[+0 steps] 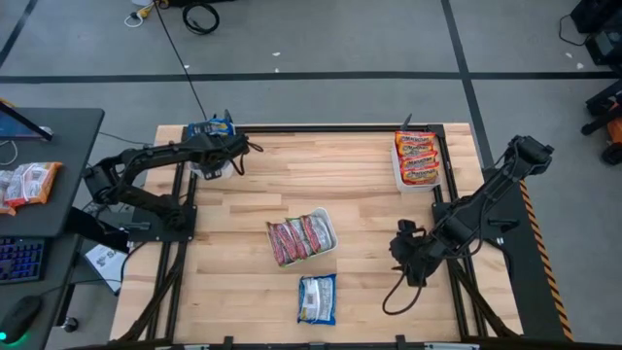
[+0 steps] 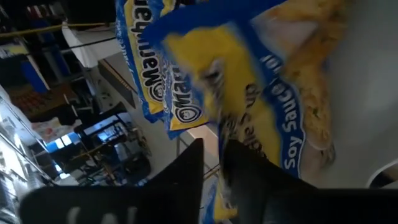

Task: Sort Maruchan noodles
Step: Put the blue noodle pack into the top left white bin

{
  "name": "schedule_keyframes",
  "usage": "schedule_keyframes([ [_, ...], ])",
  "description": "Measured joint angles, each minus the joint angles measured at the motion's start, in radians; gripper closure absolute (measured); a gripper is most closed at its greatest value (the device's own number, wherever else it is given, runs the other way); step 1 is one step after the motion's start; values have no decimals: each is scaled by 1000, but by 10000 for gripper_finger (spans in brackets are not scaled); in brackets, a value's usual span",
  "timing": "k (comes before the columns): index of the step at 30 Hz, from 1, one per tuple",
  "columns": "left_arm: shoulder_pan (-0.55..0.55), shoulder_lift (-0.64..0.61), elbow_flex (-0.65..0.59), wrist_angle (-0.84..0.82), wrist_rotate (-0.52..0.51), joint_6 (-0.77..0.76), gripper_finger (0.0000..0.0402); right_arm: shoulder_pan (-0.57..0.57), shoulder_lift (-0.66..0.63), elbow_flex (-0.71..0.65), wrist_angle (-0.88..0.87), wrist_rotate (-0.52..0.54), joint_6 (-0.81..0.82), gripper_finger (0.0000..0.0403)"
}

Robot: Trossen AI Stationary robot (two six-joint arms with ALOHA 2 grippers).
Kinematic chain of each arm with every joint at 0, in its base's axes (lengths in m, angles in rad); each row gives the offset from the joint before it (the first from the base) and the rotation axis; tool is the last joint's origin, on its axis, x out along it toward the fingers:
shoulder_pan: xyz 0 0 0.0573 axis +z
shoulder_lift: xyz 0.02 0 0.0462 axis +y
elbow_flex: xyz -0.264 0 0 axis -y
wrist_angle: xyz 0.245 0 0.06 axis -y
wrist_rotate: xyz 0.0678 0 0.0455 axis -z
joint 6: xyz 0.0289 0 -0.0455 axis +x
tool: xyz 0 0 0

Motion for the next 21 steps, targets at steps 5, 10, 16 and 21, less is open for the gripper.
schedule_keyframes([
  [5,-24,0,0,4,-11,-35,268,25,0,0,3,-12,27,138],
  [10,-100,0,47,-74,-39,-61,224,59,0,0,8,2,31,138],
  [16,-140,0,280,-323,94,-209,189,61,0,0,40,43,-41,138],
  [21,-164,-1,435,-426,279,-380,147,61,0,0,36,96,-164,138],
])
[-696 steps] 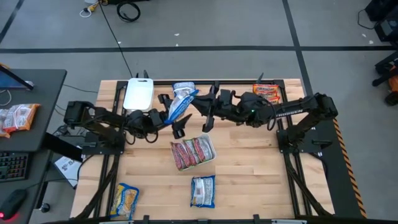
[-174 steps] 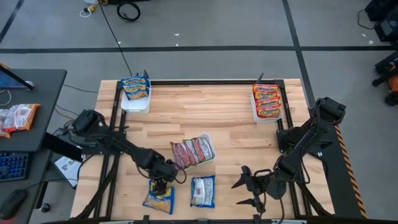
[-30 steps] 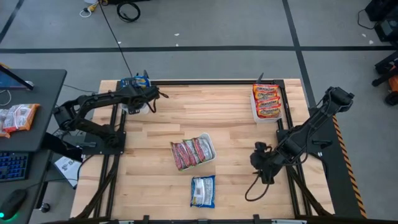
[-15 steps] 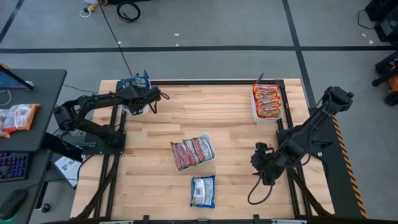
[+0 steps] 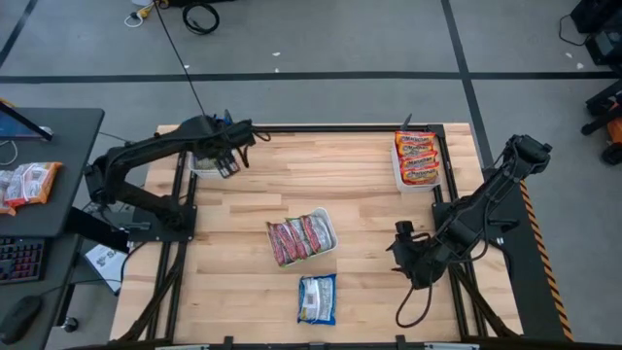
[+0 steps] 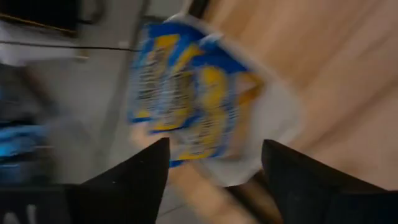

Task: Sort Maruchan noodles
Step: Put the blue noodle pack into the top left white bin

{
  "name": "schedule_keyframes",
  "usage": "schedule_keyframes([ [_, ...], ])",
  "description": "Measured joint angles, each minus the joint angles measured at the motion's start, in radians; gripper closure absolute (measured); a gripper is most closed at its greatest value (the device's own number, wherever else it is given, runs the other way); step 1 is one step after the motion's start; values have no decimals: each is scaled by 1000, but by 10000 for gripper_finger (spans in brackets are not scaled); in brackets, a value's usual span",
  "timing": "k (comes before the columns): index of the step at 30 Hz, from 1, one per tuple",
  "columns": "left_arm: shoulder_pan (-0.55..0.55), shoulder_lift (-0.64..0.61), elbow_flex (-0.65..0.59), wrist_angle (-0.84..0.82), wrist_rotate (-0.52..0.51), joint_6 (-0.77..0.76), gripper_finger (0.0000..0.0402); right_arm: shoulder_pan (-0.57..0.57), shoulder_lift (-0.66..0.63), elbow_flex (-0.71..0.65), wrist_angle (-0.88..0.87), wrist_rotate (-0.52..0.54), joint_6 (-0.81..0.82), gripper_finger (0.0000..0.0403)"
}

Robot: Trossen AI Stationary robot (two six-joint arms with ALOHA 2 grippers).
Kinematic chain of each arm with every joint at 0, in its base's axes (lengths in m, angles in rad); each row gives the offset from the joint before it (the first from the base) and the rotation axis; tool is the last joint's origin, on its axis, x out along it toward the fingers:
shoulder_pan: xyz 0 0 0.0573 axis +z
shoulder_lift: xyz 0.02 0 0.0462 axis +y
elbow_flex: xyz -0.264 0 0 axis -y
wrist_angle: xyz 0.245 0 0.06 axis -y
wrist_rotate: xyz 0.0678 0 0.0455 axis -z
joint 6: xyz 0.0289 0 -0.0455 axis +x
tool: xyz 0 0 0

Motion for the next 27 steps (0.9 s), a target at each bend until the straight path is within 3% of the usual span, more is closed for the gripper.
schedule_keyframes([
  [7,-101,0,44,40,453,-316,103,1,4,0,-24,130,-18,138],
  [10,-201,0,44,58,573,-393,106,15,40,0,11,150,-45,138],
  [13,-334,0,44,80,611,-465,109,17,140,40,13,153,-1,138],
  [17,-516,-2,42,157,640,-535,111,15,348,204,-123,105,109,144],
  [21,-652,0,8,344,636,-561,111,15,554,393,-215,23,149,145],
  [27,-790,0,-122,723,570,-507,111,19,774,622,-118,-2,45,145],
])
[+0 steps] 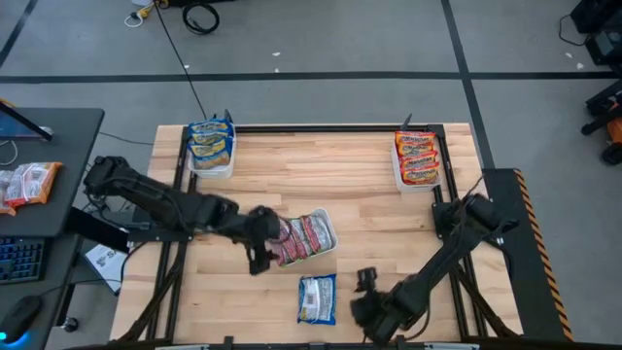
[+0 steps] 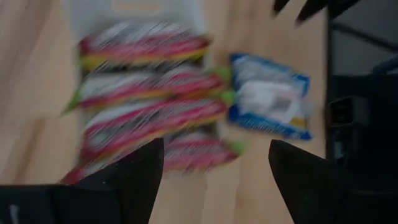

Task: Sort Maruchan noodles
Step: Put the blue noodle pack into the top left white bin

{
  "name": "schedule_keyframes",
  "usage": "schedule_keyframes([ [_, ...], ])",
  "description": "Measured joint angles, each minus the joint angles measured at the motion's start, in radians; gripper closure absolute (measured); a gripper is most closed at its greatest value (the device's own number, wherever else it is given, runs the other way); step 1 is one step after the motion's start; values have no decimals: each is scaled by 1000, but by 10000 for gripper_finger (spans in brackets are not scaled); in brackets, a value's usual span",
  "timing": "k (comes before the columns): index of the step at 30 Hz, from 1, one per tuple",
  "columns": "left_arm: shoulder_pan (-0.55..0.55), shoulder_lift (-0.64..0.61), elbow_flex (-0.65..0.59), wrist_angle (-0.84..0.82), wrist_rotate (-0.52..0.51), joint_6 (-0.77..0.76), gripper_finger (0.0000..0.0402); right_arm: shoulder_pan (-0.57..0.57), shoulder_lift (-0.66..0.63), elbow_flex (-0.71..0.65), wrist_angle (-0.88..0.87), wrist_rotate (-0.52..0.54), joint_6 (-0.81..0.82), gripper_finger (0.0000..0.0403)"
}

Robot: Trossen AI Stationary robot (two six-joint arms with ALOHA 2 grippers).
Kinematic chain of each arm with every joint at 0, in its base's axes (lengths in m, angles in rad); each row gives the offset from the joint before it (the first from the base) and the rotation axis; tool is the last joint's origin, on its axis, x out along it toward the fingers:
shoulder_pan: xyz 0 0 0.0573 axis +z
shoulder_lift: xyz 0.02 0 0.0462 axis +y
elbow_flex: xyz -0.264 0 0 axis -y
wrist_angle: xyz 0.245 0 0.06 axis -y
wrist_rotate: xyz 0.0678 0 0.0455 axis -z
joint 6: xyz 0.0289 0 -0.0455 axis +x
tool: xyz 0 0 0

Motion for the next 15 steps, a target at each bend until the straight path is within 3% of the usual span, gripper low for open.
schedule_keyframes([
  [5,-131,2,-118,283,-84,3,111,0,103,109,4,108,-190,145],
  [10,-296,14,-98,333,-284,11,111,13,169,115,14,171,-467,145],
  [15,-408,35,-46,368,-416,42,111,18,209,119,54,208,-566,145],
])
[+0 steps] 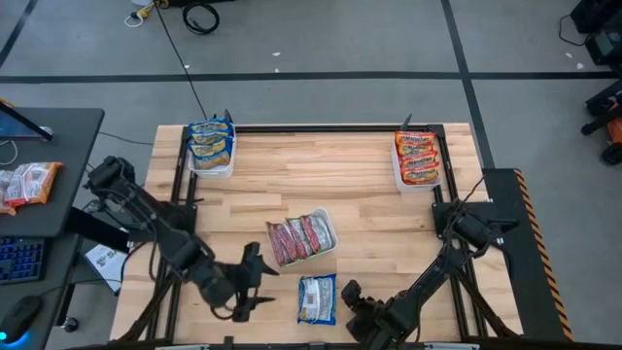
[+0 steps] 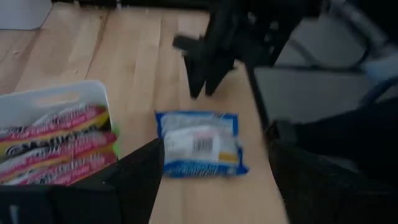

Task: Sort Maruchan noodles
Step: Put the blue noodle pack into the top left white bin

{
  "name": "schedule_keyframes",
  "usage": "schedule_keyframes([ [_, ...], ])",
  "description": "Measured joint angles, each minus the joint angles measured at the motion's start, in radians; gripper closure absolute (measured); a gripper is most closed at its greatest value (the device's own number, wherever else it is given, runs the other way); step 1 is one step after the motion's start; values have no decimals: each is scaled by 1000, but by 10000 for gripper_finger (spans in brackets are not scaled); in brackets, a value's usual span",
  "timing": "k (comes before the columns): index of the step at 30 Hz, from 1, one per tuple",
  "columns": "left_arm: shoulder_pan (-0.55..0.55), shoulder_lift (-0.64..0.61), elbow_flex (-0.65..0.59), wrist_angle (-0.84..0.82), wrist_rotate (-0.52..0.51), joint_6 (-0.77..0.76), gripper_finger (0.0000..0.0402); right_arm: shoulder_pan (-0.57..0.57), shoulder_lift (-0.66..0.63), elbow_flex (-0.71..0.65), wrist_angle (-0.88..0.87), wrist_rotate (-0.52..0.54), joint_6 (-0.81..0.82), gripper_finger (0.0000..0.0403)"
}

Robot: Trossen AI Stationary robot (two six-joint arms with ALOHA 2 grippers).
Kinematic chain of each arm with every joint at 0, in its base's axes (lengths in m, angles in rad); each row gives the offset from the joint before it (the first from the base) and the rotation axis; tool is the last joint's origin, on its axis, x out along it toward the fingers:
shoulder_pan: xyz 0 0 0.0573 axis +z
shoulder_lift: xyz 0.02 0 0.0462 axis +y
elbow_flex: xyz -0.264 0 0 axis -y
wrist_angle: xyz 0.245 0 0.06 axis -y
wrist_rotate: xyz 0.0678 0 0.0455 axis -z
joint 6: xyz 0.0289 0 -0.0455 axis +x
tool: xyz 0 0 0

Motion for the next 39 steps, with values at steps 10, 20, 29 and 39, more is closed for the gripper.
schedule_keyframes([
  [10,-30,64,7,-3,-73,24,111,-74,18,-12,203,16,-48,175],
  [20,-64,67,7,209,-244,277,111,-119,20,-23,306,-36,-71,329],
  [29,-34,164,7,363,-281,491,111,-95,-51,-23,390,-250,143,393],
  [39,46,230,8,486,-193,484,111,-86,-338,-63,317,-143,228,393],
])
